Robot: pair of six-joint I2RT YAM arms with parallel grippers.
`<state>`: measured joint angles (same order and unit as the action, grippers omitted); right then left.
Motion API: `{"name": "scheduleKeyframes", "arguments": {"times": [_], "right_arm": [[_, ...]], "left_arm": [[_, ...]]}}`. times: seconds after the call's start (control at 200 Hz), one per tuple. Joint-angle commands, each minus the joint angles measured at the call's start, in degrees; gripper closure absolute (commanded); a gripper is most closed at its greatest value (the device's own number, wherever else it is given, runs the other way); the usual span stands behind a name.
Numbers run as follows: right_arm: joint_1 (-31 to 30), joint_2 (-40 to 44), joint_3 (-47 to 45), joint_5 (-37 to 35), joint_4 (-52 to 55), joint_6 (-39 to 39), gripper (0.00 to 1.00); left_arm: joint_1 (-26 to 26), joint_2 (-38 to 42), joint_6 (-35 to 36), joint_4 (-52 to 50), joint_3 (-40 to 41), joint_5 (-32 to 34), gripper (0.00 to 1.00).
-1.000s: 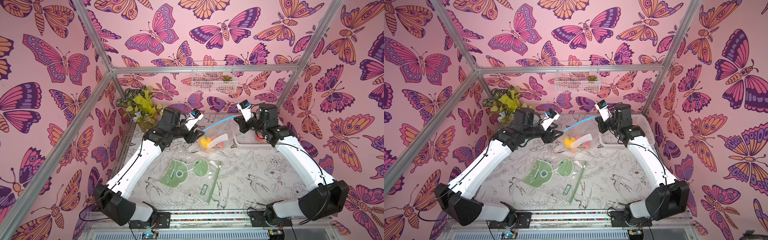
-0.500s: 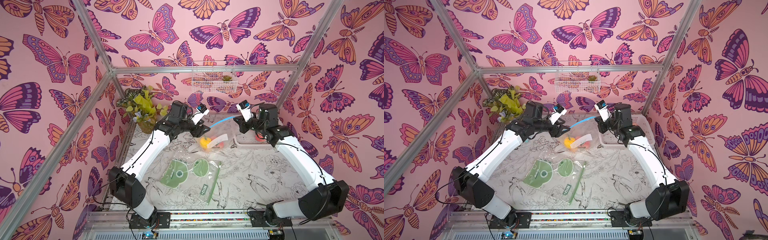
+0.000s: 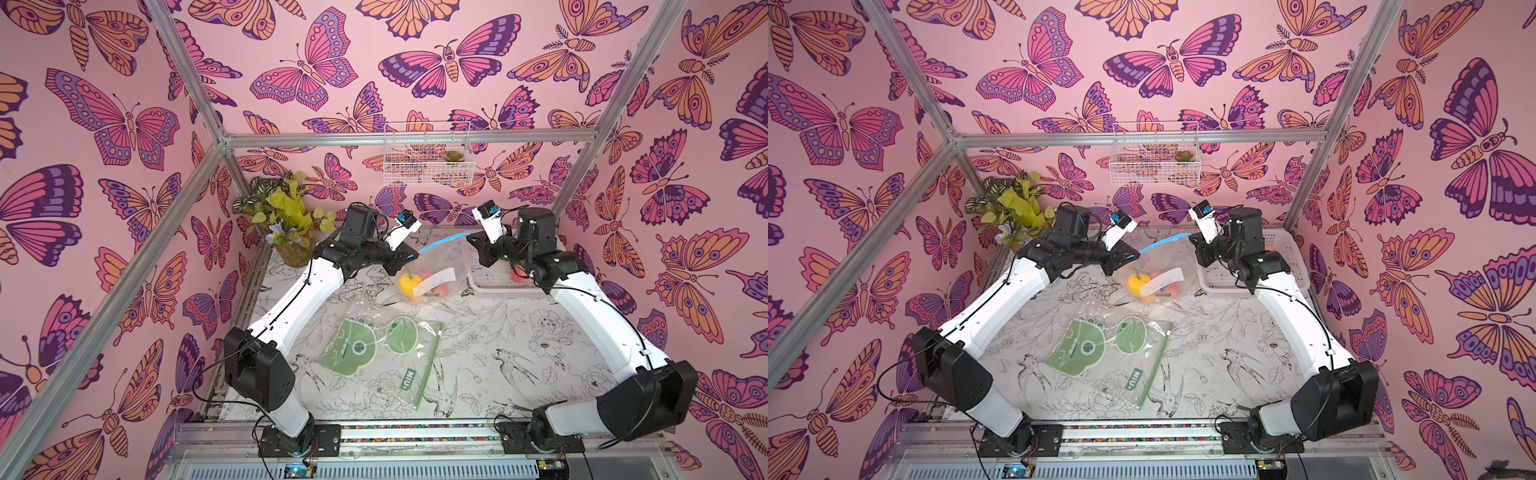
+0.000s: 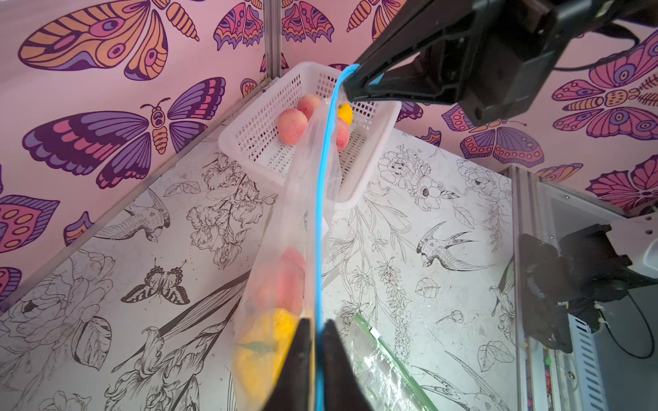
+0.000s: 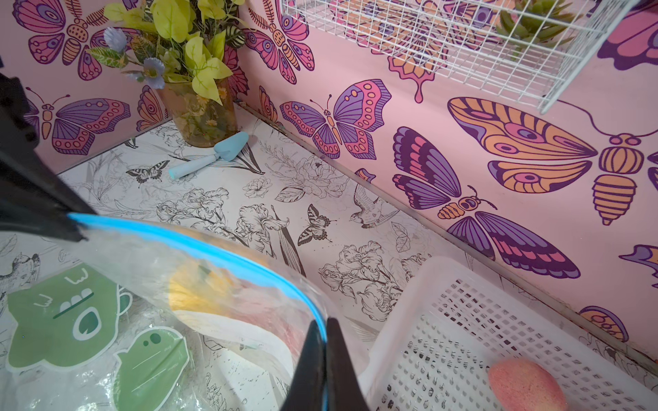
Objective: Place the peach in a zip-top bag and seal the zipper
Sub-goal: Pick up the zipper food storage bag at the center of the board.
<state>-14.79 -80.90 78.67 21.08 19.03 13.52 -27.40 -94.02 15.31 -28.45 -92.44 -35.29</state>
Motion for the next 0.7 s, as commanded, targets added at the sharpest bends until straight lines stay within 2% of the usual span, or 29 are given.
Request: {"name": "scheduleKeyframes", "arguments": {"times": [0.0,0.04,0.065,0.115,0.12,0.18,0.23,0.275,0.36,0.501,0.691], "right_arm": [[-0.5,0.7,0.2,0.9,-0.2,0.2,1.00],[-0.5,0.9,0.2,0.7,-0.2,0.1,1.00],[-0.5,1.0,0.1,0.6,-0.3,0.1,0.94],[-0.4,1.4,-0.1,-0.1,-0.7,-0.2,0.74],[-0.4,1.4,-0.2,-0.2,-0.8,-0.3,0.70],[-0.5,2.1,-0.9,-1.8,-2.0,-1.0,0.50],[-0.5,3.0,-1.8,-3.8,-3.5,-1.7,0.38],[-0.5,4.0,-2.9,-6.0,-5.3,-2.4,0.32],[-0.4,5.6,-4.9,-9.5,-8.3,-3.4,0.26],[-0.5,7.0,-6.5,-13.5,-10.2,-4.3,0.24],[-0.4,7.4,-6.9,-17.3,-10.4,-4.9,0.23]], "left_arm": [[0.1,-0.9,-0.2,0.1,-0.4,-0.8,1.00],[0.1,-0.8,-0.5,0.1,-0.7,-0.2,1.00],[0.1,-0.8,-0.8,0.1,-0.9,0.5,1.00],[0.1,-0.6,-1.5,0.3,-1.3,2.3,1.00],[0.1,-0.6,-1.6,0.3,-1.3,2.6,1.00],[0.2,-0.2,-2.6,1.0,-1.7,5.8,1.00],[0.2,0.4,-3.7,2.1,-1.8,8.9,1.00],[0.2,0.8,-4.7,3.3,-1.7,11.8,1.00],[0.2,1.8,-6.6,5.7,-1.3,17.9,1.00],[0.2,3.0,-9.0,9.3,-0.4,28.1,1.00],[0.2,4.9,-10.5,13.6,2.5,38.2,1.00]]}}
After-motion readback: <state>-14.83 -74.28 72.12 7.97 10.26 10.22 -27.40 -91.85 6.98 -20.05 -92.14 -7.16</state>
